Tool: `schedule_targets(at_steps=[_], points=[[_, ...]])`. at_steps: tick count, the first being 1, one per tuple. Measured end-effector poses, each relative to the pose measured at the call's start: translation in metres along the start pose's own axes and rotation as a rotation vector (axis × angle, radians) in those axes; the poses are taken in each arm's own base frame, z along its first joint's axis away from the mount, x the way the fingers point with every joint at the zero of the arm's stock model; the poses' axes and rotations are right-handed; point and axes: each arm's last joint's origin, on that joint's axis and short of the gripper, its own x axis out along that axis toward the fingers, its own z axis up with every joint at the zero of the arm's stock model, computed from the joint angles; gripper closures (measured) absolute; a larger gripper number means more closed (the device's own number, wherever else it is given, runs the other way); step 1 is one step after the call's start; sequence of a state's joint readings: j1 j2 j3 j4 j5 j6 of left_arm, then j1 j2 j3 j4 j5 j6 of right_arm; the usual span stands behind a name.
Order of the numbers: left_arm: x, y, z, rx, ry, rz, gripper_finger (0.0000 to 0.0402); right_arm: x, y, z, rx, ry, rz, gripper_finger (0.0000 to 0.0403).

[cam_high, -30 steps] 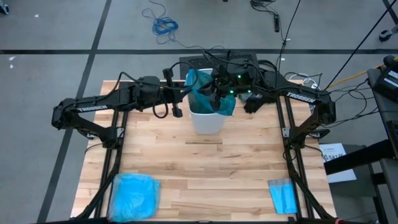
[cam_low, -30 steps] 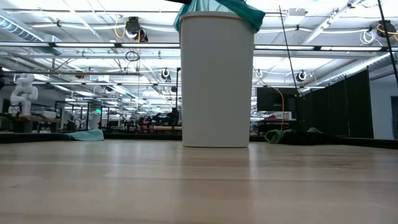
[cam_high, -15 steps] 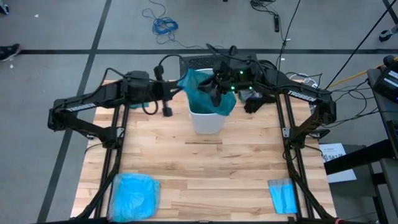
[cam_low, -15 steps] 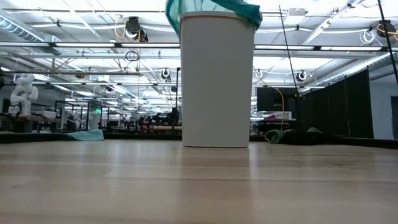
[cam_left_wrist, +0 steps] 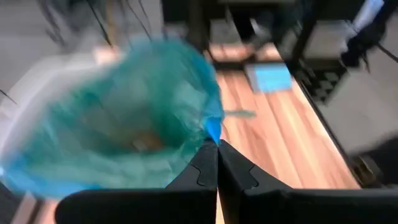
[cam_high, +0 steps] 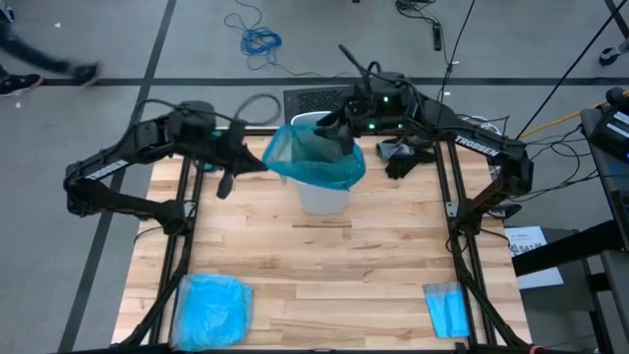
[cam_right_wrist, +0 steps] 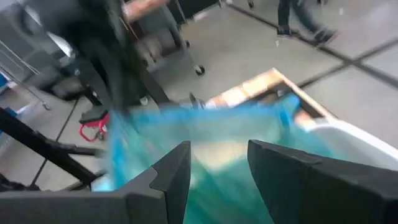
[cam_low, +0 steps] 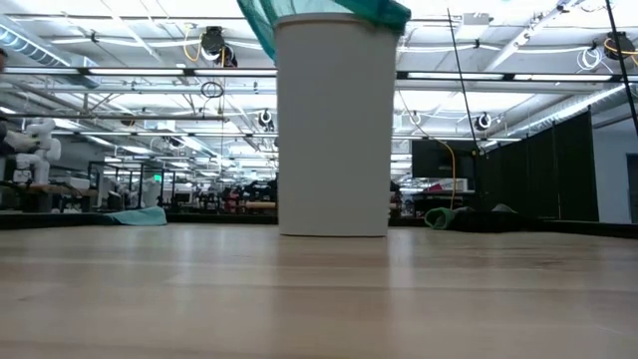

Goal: Place trash/remove bag and relplace
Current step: Remove the blue trash bag from the trash bin

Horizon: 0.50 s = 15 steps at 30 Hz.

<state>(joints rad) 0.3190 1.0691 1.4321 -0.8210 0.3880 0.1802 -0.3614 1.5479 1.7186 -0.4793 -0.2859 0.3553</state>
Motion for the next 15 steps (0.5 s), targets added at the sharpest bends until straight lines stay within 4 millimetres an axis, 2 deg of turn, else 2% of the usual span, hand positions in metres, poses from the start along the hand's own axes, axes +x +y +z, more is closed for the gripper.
schedule_targets(at_steps=[4, 8, 11, 15], points=[[-0.014, -0.001, 0.006, 0.027, -0.078, 0.061, 0.0401, -0.011, -0.002, -0.015, 0.037, -0.027, -0.03, 0.0258], [-0.016, 0.0, -0.003, -0.024, -0.008, 0.066, 0.0401, -0.038, -0.006, -0.042, 0.116, -0.121, -0.056, 0.0259], [-0.017, 0.0, -0.01, -0.055, 0.061, 0.063, 0.0401, -0.051, -0.012, -0.067, 0.225, -0.184, -0.016, 0.0259], [-0.012, 0.003, -0.013, -0.07, 0.105, 0.064, 0.0401, -0.048, -0.014, -0.104, 0.35, -0.195, 0.079, 0.0259]])
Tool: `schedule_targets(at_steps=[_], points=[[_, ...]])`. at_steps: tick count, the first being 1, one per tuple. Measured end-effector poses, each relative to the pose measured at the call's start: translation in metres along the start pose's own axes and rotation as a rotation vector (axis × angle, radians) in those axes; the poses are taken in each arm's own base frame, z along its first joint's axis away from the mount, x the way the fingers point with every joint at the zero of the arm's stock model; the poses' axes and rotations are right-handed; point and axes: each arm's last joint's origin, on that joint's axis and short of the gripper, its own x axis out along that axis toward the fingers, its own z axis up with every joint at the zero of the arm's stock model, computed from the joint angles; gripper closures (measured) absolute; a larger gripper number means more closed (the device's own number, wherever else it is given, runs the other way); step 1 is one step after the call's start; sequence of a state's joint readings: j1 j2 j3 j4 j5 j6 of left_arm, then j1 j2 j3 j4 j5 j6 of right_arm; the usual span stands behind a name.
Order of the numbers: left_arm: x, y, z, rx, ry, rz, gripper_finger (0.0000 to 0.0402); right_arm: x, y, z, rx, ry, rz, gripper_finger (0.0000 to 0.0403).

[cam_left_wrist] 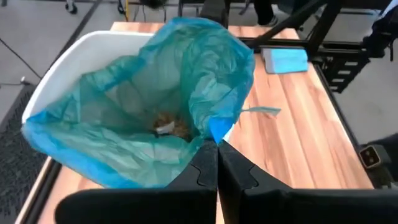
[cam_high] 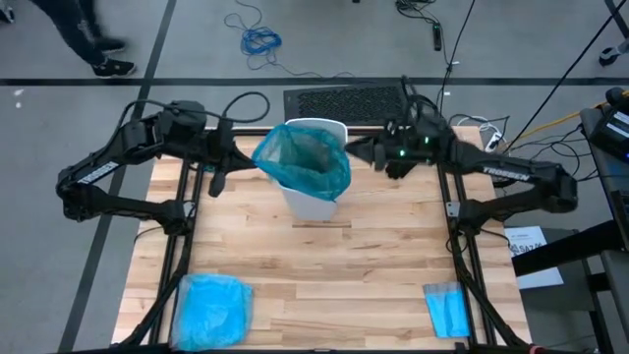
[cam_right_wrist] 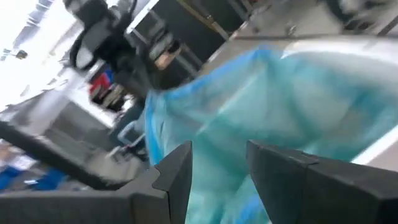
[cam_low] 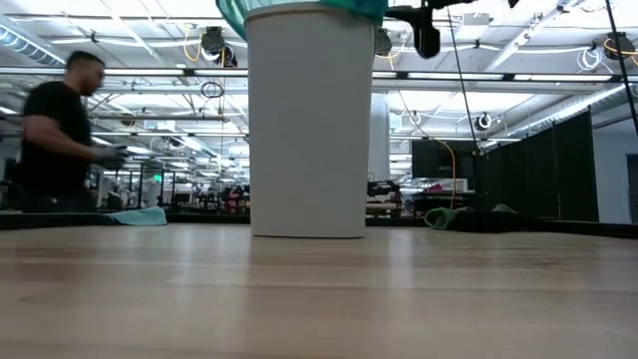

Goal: Place trash/remove bag and relplace
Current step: Remove the blue trash bag from the trash bin

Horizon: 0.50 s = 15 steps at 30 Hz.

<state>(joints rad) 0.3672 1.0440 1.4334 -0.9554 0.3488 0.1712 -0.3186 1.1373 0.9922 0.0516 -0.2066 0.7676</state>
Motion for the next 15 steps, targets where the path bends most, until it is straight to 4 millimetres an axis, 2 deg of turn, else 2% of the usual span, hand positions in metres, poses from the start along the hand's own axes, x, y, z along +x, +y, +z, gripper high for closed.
schedule_targets(at_steps=[3, 5, 8, 11, 15], points=[[0.006, 0.003, 0.004, 0.014, -0.016, 0.007, 0.0401, 0.005, -0.011, -0.022, 0.067, 0.025, 0.024, 0.0259], [0.008, 0.004, 0.007, 0.026, -0.042, 0.014, 0.0401, 0.007, -0.013, -0.028, 0.09, 0.024, 0.038, 0.0259], [0.008, 0.005, 0.011, 0.04, -0.083, 0.022, 0.0401, 0.005, -0.011, -0.027, 0.079, -0.007, 0.04, 0.0259], [0.008, 0.006, 0.014, 0.049, -0.105, 0.024, 0.0401, -0.007, -0.001, -0.019, 0.037, -0.1, 0.05, 0.0259], [0.007, 0.006, 0.019, 0.069, -0.161, 0.03, 0.0402, -0.022, -0.007, -0.019, 0.028, -0.089, -0.089, 0.0266]])
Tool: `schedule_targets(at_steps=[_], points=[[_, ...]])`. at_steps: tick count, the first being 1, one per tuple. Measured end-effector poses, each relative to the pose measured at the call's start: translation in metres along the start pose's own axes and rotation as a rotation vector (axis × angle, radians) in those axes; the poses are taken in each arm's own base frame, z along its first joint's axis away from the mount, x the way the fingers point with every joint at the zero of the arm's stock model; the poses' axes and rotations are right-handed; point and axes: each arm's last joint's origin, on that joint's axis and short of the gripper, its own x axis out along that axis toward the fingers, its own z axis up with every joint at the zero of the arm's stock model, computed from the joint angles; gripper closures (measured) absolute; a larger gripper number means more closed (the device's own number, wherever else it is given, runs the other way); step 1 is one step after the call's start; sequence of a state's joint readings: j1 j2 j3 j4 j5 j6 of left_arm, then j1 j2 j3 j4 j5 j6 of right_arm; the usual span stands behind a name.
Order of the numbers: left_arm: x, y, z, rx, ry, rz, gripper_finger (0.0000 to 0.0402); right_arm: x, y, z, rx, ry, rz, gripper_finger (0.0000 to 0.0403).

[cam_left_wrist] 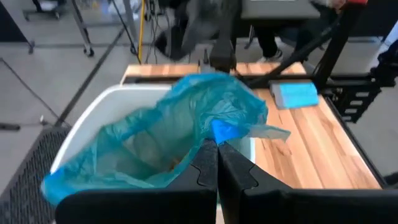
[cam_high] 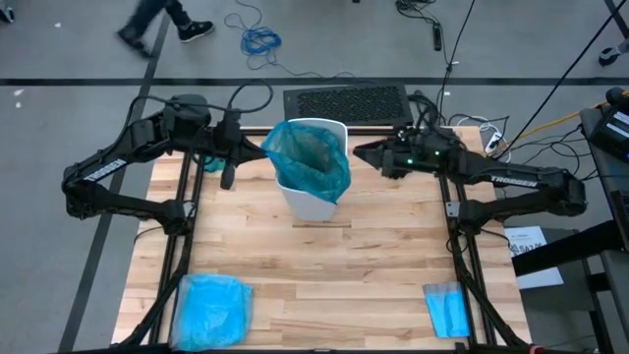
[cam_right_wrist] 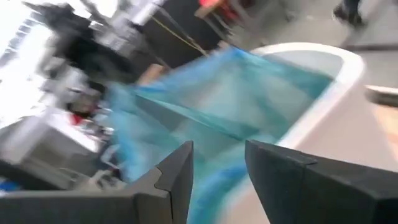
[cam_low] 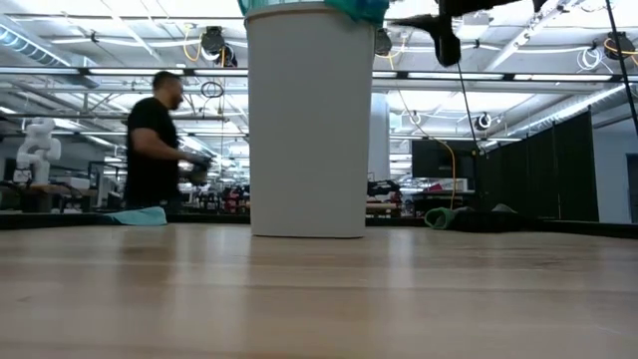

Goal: Place trash/remove bag and relplace
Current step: Remove the blue trash bag from the trash bin

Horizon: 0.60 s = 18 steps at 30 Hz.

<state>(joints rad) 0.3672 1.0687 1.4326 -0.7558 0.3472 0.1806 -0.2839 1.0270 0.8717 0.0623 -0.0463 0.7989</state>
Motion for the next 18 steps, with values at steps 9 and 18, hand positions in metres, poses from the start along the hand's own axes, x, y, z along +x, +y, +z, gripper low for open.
schedule_targets(at_steps=[9, 18], points=[[0.0, 0.001, 0.0, 0.029, 0.001, 0.006, 0.0402, 0.014, -0.001, -0.005, 0.007, 0.116, 0.002, 0.0271], [-0.002, 0.002, -0.017, -0.045, 0.163, 0.002, 0.0402, 0.025, 0.003, -0.001, 0.026, 0.176, 0.0, 0.0271]])
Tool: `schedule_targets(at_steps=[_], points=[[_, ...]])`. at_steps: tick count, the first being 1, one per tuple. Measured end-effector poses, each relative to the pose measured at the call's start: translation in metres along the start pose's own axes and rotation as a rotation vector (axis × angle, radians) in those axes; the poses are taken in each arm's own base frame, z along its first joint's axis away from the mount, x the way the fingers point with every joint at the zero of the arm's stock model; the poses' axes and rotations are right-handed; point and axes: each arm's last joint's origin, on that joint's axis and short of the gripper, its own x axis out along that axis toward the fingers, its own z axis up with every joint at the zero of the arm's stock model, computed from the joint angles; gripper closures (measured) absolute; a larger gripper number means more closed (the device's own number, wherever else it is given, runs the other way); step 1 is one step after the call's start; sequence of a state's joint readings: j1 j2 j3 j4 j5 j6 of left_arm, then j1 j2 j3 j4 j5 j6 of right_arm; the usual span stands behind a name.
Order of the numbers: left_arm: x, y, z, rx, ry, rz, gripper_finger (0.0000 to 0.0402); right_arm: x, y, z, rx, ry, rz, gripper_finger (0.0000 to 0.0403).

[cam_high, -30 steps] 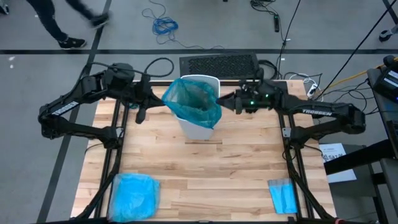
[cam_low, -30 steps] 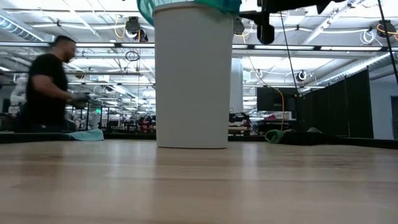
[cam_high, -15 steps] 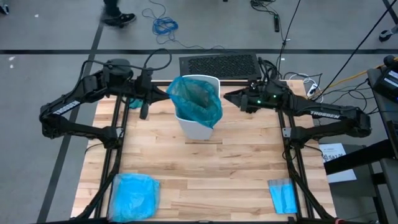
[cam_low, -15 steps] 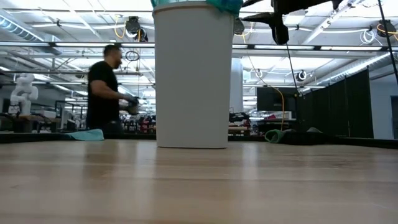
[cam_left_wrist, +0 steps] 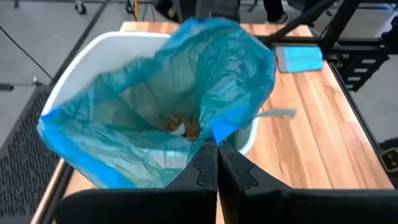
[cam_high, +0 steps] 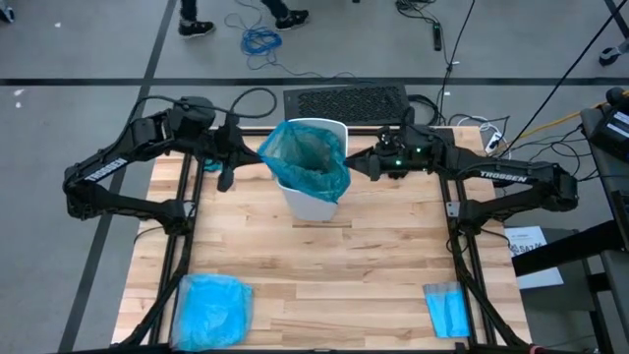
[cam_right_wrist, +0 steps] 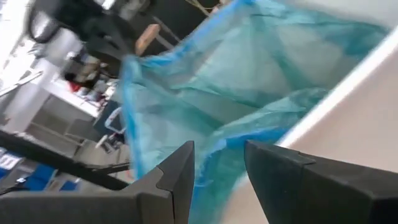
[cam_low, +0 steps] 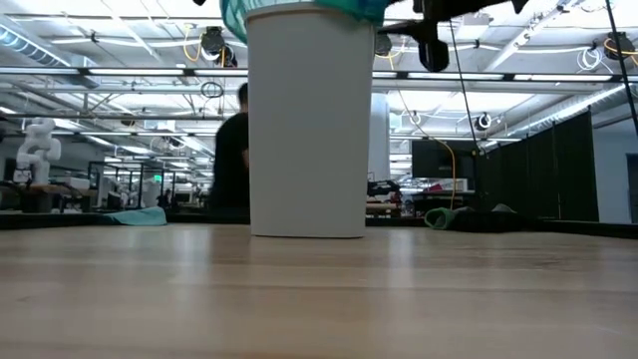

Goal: Place trash/remove bag and relplace
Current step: Remove the blue trash bag from the trash bin

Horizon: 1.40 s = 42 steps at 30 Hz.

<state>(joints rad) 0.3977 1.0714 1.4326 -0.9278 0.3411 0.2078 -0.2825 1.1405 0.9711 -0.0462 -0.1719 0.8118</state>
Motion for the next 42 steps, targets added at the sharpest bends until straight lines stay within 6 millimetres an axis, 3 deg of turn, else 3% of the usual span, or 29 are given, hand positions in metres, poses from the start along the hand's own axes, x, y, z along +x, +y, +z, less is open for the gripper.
schedule_targets(at_steps=[6, 12, 16, 19, 23, 27, 35, 42], points=[[0.0, 0.001, 0.002, 0.017, -0.025, 0.006, 0.0402, 0.011, 0.0, 0.004, -0.002, 0.03, -0.02, 0.029], [-0.001, 0.003, 0.014, 0.086, -0.141, 0.036, 0.0402, 0.012, 0.018, 0.026, -0.126, -0.038, 0.04, 0.0393], [-0.003, 0.004, 0.021, 0.111, -0.209, 0.048, 0.0402, 0.007, 0.031, 0.05, -0.183, -0.091, 0.079, 0.04], [-0.003, 0.002, 0.021, 0.094, -0.216, -0.009, 0.0402, -0.001, 0.035, 0.053, -0.19, -0.031, 0.016, 0.0399], [-0.003, -0.002, 0.016, 0.028, -0.185, -0.121, 0.0402, -0.003, 0.024, 0.048, -0.219, 0.066, -0.116, 0.0377], [-0.004, -0.006, 0.011, -0.024, -0.14, -0.212, 0.0402, 0.001, 0.019, 0.054, -0.21, 0.098, -0.065, 0.0325], [-0.007, -0.014, 0.01, -0.089, -0.144, -0.519, 0.0402, 0.027, 0.003, 0.045, -0.124, 0.244, -0.007, 0.0222], [-0.009, -0.017, 0.01, -0.089, -0.155, -0.631, 0.0402, 0.04, -0.003, 0.061, -0.161, 0.202, 0.001, 0.0201]])
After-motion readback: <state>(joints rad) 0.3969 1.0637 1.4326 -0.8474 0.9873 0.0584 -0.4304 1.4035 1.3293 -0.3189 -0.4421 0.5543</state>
